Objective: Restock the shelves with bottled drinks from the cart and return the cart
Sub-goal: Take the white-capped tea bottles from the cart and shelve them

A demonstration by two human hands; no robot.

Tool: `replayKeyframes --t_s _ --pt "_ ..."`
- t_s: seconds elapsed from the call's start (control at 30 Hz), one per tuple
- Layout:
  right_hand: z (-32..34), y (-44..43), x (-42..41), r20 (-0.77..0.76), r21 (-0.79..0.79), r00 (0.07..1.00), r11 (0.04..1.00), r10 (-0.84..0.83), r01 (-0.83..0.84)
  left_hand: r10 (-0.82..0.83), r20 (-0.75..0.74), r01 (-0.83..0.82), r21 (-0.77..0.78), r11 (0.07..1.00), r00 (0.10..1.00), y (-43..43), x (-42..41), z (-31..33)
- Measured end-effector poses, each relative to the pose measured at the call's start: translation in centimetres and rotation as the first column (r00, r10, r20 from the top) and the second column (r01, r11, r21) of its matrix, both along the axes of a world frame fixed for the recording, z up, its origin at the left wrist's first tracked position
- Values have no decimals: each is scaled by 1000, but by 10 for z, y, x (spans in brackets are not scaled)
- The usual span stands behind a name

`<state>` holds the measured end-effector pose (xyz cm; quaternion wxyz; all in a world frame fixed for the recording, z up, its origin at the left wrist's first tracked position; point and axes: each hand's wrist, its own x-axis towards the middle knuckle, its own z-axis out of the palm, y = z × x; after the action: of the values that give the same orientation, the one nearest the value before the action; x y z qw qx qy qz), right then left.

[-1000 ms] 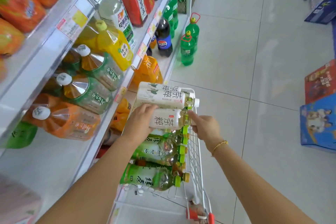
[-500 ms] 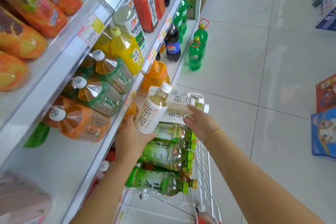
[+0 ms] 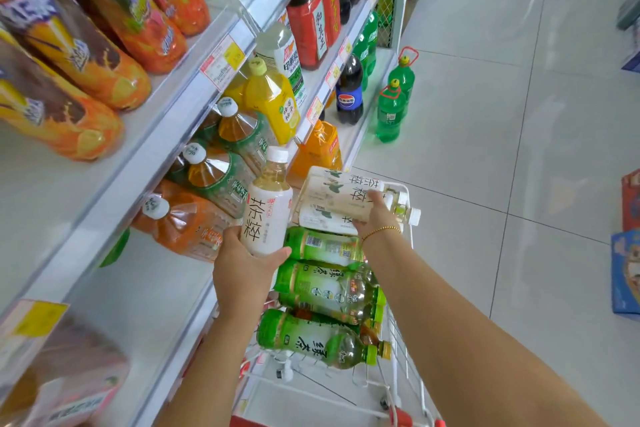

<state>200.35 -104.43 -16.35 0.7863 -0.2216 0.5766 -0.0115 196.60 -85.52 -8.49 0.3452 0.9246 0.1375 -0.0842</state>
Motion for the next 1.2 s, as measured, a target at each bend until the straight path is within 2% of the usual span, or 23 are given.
replayKeyframes --t_s 0.1,0.17,0.3,0.47,0.6,0.7,0.83,0.97,1.1,1.13,1.2 --pt "11 15 -21 35 -195 994 974 -108 113 15 -5 -15 -13 1000 1000 -4 -9 14" --pt "24 16 -33 123 -358 990 927 -73 113 22 11 -21 -25 999 1000 -3 -14 25" --pt "68 4 -68 186 -590 969 807 161 -21 48 68 -44 -54 998 997 2 -32 59" --pt "153 2 -114 263 -772 846 627 464 -103 95 168 -65 -177 982 981 10 -73 127" --pt "237 10 -137 313 -856 662 504 681 -114 164 251 -100 -247 964 954 27 -107 194" --pt "305 21 -148 353 -883 502 458 790 -99 220 350 -113 -299 947 910 47 -135 255" --pt "399 48 -163 396 -903 297 427 869 -43 262 487 -153 -252 956 833 87 -171 337" --pt "487 90 -178 471 -882 77 468 879 53 308 652 -225 -210 951 693 128 -209 414" --pt "554 137 -196 516 -845 -66 520 854 124 297 810 -338 -131 932 506 170 -257 490" --pt "573 151 -201 506 -846 -122 519 854 121 291 836 -372 -114 921 465 180 -269 507" --pt "607 182 -210 523 -839 -255 544 813 11 280 882 -436 -97 895 378 202 -293 539"
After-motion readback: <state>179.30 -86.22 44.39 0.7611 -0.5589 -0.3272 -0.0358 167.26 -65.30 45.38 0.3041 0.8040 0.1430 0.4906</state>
